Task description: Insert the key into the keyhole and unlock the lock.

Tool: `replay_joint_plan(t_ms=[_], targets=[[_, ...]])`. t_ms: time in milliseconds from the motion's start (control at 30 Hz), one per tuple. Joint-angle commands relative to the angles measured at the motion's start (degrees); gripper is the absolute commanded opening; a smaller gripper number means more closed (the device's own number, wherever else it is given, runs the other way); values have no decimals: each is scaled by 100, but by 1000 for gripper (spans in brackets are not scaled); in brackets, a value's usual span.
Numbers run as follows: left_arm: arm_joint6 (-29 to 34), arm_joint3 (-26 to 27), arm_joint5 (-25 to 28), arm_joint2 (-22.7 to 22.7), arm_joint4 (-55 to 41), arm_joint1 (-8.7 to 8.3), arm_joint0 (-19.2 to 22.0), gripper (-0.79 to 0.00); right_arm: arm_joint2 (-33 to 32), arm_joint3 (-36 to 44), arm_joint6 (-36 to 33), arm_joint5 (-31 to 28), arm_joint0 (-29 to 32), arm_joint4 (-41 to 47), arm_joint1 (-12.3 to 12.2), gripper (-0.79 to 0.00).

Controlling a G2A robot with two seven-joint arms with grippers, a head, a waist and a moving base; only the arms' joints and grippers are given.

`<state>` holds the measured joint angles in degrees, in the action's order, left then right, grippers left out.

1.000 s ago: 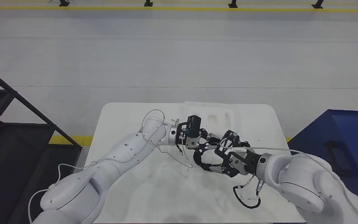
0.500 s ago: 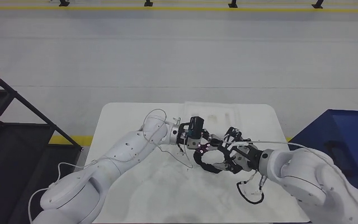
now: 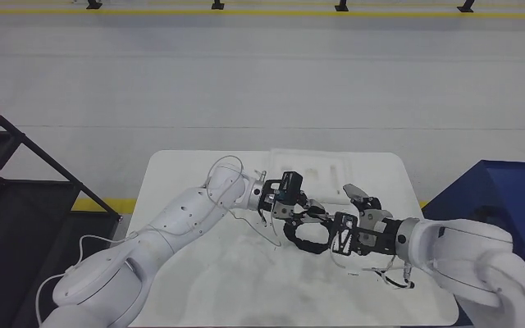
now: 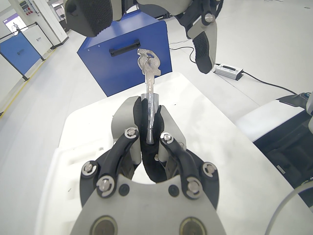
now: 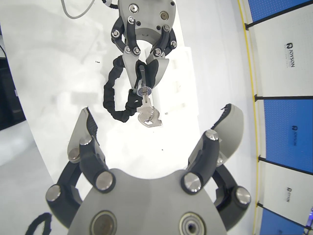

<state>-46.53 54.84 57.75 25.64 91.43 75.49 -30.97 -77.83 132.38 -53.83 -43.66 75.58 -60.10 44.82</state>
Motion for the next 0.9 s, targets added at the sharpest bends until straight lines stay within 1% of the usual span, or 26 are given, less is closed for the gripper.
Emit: replay_joint_plan(t_ms=[0,67,100,200,400,700,867], targets=[[25,16,25,-3,-30,-5,-8,-785,19,68,213,-55,67,-419,-2,-188],[25,23,25,-20,-45,-7,-15,-785,37,108,438,-65,137,-768,-2,-342],[25,24,25,-31,-52,-7,-17,-785,53,113,535,-83,179,-918,-3,-379],[25,10,25,-61,-89,-7,-16,-785,111,127,760,-155,289,-1332,-7,-400],[25,-18,25,-100,-151,-5,-3,-785,196,140,1088,-194,443,-1935,-10,-419],[25,-60,25,-156,-227,-12,22,-785,178,183,1381,-39,629,-2514,-5,-505],[25,-61,25,-170,-258,-21,38,-785,116,201,1487,13,743,-2725,-5,-570]])
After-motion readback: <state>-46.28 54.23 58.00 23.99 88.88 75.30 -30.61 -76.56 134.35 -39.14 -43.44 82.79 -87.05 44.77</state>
